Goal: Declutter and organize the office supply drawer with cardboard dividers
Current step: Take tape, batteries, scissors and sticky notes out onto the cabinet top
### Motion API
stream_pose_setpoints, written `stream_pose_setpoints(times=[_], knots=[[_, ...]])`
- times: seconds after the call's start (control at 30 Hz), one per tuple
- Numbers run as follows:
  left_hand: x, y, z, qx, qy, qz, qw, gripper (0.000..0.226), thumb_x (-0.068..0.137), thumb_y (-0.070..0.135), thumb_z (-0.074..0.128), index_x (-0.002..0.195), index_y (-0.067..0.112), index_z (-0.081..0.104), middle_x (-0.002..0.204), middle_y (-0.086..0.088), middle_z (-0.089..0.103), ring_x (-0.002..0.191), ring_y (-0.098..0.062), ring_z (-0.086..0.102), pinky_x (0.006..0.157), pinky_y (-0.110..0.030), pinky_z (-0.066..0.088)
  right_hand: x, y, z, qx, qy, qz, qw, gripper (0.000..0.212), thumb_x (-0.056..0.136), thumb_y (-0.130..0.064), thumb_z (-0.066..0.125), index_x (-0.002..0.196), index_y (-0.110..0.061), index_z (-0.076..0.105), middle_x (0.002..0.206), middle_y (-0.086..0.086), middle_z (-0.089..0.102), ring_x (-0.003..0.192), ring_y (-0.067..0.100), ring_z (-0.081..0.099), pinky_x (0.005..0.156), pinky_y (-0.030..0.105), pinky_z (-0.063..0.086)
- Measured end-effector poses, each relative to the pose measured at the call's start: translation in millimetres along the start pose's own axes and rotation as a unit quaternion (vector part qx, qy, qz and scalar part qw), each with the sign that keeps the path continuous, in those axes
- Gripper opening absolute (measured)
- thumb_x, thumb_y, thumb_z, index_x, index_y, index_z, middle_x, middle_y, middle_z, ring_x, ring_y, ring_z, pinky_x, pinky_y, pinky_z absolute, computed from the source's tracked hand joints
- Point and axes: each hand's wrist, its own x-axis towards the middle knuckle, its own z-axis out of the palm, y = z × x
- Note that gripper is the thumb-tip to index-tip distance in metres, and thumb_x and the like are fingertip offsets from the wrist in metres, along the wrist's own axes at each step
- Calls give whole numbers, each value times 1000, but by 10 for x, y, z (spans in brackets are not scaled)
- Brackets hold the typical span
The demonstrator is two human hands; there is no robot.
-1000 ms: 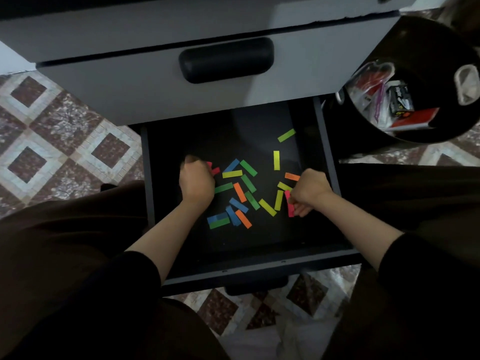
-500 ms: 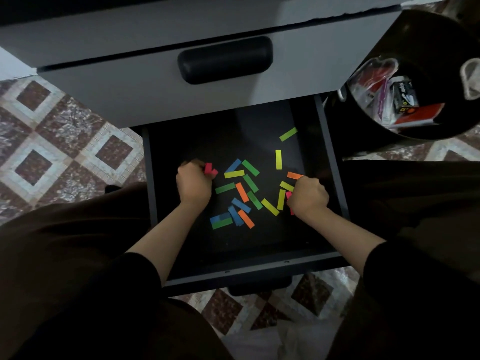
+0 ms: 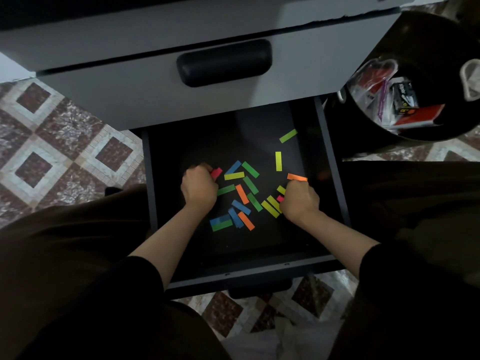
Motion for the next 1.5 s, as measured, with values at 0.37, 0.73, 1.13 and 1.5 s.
stream_pose_setpoints(times=[0.37, 0.73, 1.13, 1.5], knots=[[-47, -101, -528, -264, -6, -1, 964, 26, 86, 22, 64, 109, 10, 66, 95, -3, 65, 82, -14, 63, 69, -26, 53, -57, -133, -301, 51, 26, -55, 997, 20, 85, -19, 67, 96, -2, 68, 92, 10, 66, 84, 23, 64, 64, 29, 51], [-393, -289, -1223, -378, -105, 133, 910, 5, 91, 8, 56, 90, 11, 59, 80, -2, 66, 62, -8, 63, 52, -15, 51, -461, -541, -1034, 193, -39, -194, 961, 9, 89, -3, 60, 94, -8, 65, 74, 7, 63, 53, 13, 61, 46, 19, 54], [-453, -146, -1192, -386, -124, 162, 900, 21, 90, 6, 56, 109, 1, 64, 78, -3, 66, 68, -12, 63, 61, -14, 54, -322, -622, -1040, 267, -89, -180, 943, 24, 90, 2, 55, 112, -1, 64, 94, 16, 67, 65, 13, 65, 68, 26, 59], [-339, 25, -1174, -395, -140, 154, 895, 21, 85, 8, 63, 104, 1, 67, 82, -9, 67, 67, -9, 65, 62, -14, 54, -223, -761, -1029, 385, -79, -166, 904, 16, 83, 10, 60, 79, -6, 60, 70, 15, 62, 49, 15, 60, 46, 20, 53]])
